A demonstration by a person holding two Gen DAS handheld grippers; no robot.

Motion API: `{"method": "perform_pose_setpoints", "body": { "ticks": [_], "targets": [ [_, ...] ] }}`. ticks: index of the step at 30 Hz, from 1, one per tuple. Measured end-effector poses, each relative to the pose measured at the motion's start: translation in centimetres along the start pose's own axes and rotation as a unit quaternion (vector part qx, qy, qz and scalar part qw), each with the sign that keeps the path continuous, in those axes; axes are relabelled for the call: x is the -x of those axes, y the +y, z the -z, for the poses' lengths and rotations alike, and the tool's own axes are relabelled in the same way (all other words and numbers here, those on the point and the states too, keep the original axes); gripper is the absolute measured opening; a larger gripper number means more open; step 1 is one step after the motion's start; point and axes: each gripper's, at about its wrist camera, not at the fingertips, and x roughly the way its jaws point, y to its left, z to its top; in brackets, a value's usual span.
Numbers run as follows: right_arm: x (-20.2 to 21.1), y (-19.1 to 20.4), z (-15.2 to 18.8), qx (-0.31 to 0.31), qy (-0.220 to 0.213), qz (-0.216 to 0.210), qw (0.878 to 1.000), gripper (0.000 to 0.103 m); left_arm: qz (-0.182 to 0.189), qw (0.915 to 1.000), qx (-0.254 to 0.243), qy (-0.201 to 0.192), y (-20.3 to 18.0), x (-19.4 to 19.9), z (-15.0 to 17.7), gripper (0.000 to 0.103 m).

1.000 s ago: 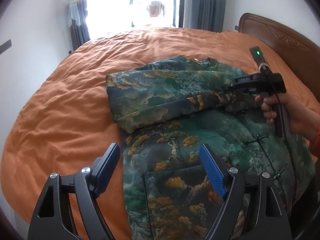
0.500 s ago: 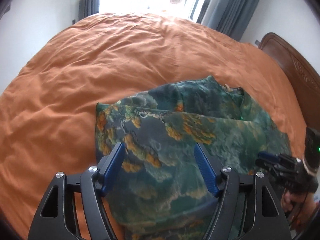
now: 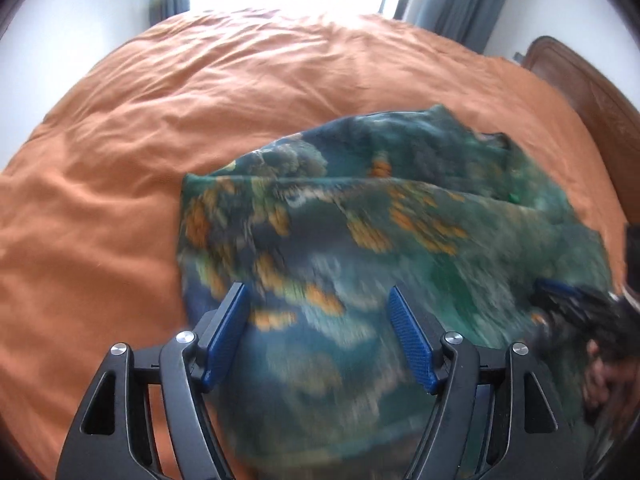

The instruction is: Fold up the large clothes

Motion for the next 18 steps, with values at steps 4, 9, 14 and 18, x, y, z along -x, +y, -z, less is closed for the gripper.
{"method": "perform_pose_setpoints", "body": {
  "ticks": [4, 9, 14, 18],
  "targets": [
    [0.6, -0.3, 0.5, -0.002, -0.006, -0.001, 1.000, 0.037, -0.007, 0.9989, -0.039, 0.023, -0.7, 0.7, 3.0, 0.078],
    [0.6, 0.1, 0.8, -0.004, -0.006, 0.013, 1.000, 0.037, -0.035, 0.9980, -0.040, 0.033, -0.8, -0.7, 3.5, 0.081],
    [3.1, 0.2, 1.4, -0.023, -0.019, 0.014, 0.999, 0.038, -0.016, 0.9988, -0.041, 0.020, -1.3, 3.3, 4.5, 0.082],
    [6.9, -0.2, 3.3, -0.015, -0.039, 0.024, 0.999, 0.066, 0.001, 0.9988, -0.049, 0.004, -0.9, 7.6, 8.3, 0.086]
  ]
}}
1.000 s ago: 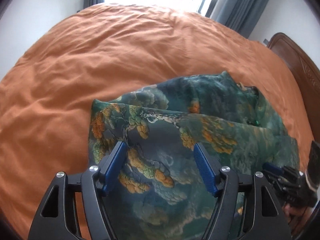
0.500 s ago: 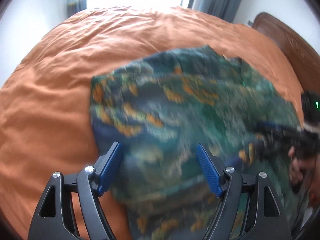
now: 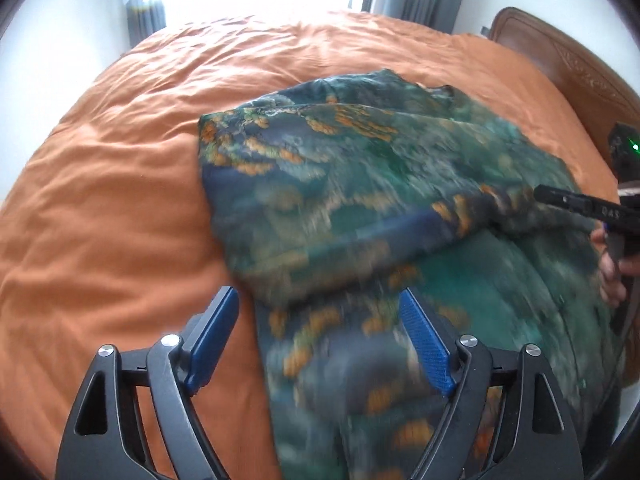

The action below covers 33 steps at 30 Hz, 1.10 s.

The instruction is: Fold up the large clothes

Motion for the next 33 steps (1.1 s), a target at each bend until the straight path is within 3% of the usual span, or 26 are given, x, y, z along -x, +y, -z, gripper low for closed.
{"method": "perform_pose_setpoints", "body": {
  "ticks": [2, 11, 16, 22, 28, 33],
  "targets": [
    [1.8, -0.5, 1.2, 0.004, -0.007, 0.019, 1.000, 0.074, 0.007, 0.9999, 0.009, -0.006, 0.1, 2.1, 2.5, 0.088],
    [12.1, -5.7, 10.0, -0.033, -0.048, 0.043, 0.997, 0.075, -0.025, 0.9996, 0.012, -0.006, -1.8, 6.5, 10.2, 0.091],
    [17.9, -7.9, 14.7, -0.038, -0.093, 0.081, 0.992, 0.077, -0.017, 0.9993, 0.031, 0.010, -1.4, 6.5, 12.0, 0.093],
    [21.2, -11.3, 19.6, -0.058, -0.077, 0.147, 0.985, 0.078, 0.031, 0.9956, 0.086, 0.022, 0.0, 6.3, 13.4, 0.093],
    [23.0, -14.0, 23.2, -0.111, -0.087, 0.151, 0.978, 0.078, 0.045, 0.9955, 0.077, 0.032, -1.1, 5.6, 13.3, 0.093],
    [23.2, -14.5, 24.2, -0.129, -0.089, 0.153, 0.976, 0.078, 0.019, 0.9972, 0.058, 0.044, -2.2, 4.7, 13.2, 0.093]
  ]
}}
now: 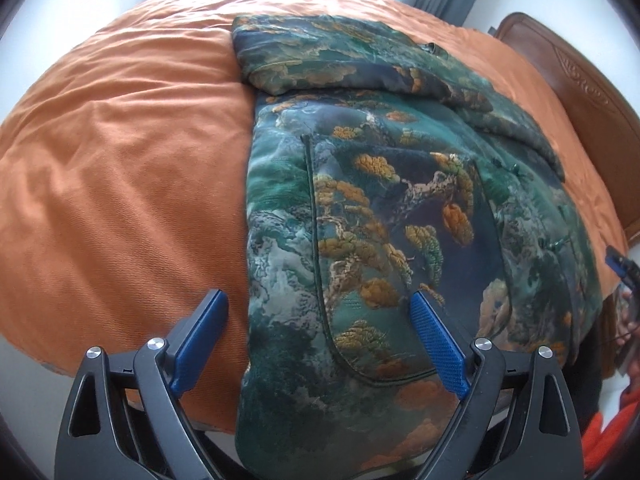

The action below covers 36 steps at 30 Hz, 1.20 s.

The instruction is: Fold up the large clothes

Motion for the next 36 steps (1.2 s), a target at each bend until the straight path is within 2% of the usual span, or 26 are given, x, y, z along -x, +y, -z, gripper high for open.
{"method": "perform_pose_setpoints", "body": {
  "ticks": [8, 13, 16, 17, 19, 22, 27, 29, 31, 32, 33, 34, 36],
  "targets": [
    [1.0, 0.6, -0.4, 0.000, -0.034, 0.002, 0.999, 0.078, -0.047, 0.9987, -0.008, -0.018, -0.7, -0.7, 0.0, 0.097],
    [2.3, -0.1, -1.1, 0.023, -0.063, 0.022, 0.998, 0.078, -0.033, 0.9993, 0.011, 0.016, 0.1, -1.1, -0.4, 0.097],
    [3.0, -1.6, -1.8, 0.048, -0.064, 0.034, 0.996, 0.078, -0.024, 0.9995, 0.010, 0.019, 0.3, -0.5, -0.4, 0.098],
    [3.0, -2.5, -2.1, 0.054, -0.055, 0.036, 0.996, 0.080, -0.016, 0.9997, 0.006, 0.020, 0.4, -0.5, -0.3, 0.098],
    [2.2, -4.3, -2.5, 0.054, -0.010, 0.023, 0.998, 0.081, 0.003, 0.9997, -0.002, 0.026, 0.5, -0.8, 0.0, 0.098],
    [0.3, -6.4, -2.5, 0.033, 0.065, -0.042, 0.996, 0.081, 0.033, 0.9987, -0.011, 0.037, 0.3, -1.4, 0.7, 0.099],
    [-3.6, -5.3, -0.6, 0.021, 0.148, -0.147, 0.978, 0.080, 0.073, 0.9959, -0.027, 0.046, -0.6, -2.0, 1.4, 0.099],
    [-5.4, -3.6, 0.6, 0.027, 0.179, -0.181, 0.967, 0.074, 0.087, 0.9944, -0.025, 0.054, -0.5, -2.1, 1.5, 0.099],
    [-6.7, -2.0, 1.5, 0.049, 0.203, -0.189, 0.959, 0.070, 0.094, 0.9929, -0.014, 0.071, -0.2, -2.2, 1.6, 0.097],
    [-7.0, -1.2, 1.8, 0.055, 0.213, -0.188, 0.957, 0.058, 0.091, 0.9926, -0.010, 0.080, -0.2, -2.1, 1.6, 0.085],
    [-7.3, -0.7, 1.8, 0.056, 0.225, -0.188, 0.954, 0.035, 0.086, 0.9924, -0.011, 0.087, -0.2, -2.0, 1.5, 0.071],
    [-7.3, -0.4, 1.6, 0.055, 0.233, -0.190, 0.952, 0.025, 0.083, 0.9923, -0.013, 0.091, -0.3, -1.7, 1.5, 0.066],
    [-6.4, 0.5, 1.0, 0.065, 0.234, -0.182, 0.953, 0.016, 0.082, 0.9922, -0.007, 0.093, -0.1, -1.0, 1.3, 0.040]
  ]
}}
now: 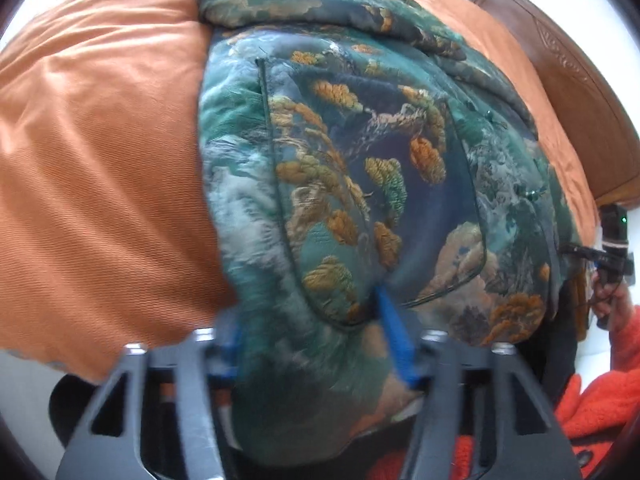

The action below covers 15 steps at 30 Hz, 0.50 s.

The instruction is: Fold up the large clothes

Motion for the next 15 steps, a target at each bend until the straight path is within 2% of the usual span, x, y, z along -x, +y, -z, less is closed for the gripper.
{"method": "perform_pose_setpoints", "body": {
  "ticks": [2, 3, 9, 12, 15],
  "targets": [
    [1.0, 1.2, -0.2, 0.011, -0.007, 0.007, 1.000, 0.015, 0.007, 0.9999, 0.012, -0.002, 0.0, 0.8, -0.3, 0.023],
    [1.6, 1.5, -0.3, 0.011, -0.012, 0.006, 1.000, 0.014, 0.012, 0.9998, 0.017, -0.005, 0.0, 1.4, -0.4, 0.020],
    [6.0, 2.4, -0.2, -0.020, -0.061, -0.038, 0.997, 0.013, 0.036, 0.9975, 0.036, -0.049, 0.0, 5.9, -1.0, 0.017],
    [7.2, 3.1, -0.4, -0.025, -0.066, -0.057, 0.996, 0.013, 0.030, 0.9980, 0.029, -0.048, -0.3, 6.6, -0.3, 0.017],
    [7.2, 3.6, 0.4, -0.016, -0.050, -0.054, 0.997, 0.013, 0.029, 0.9985, 0.031, -0.033, -0.3, 7.1, 1.3, 0.017]
  ]
}}
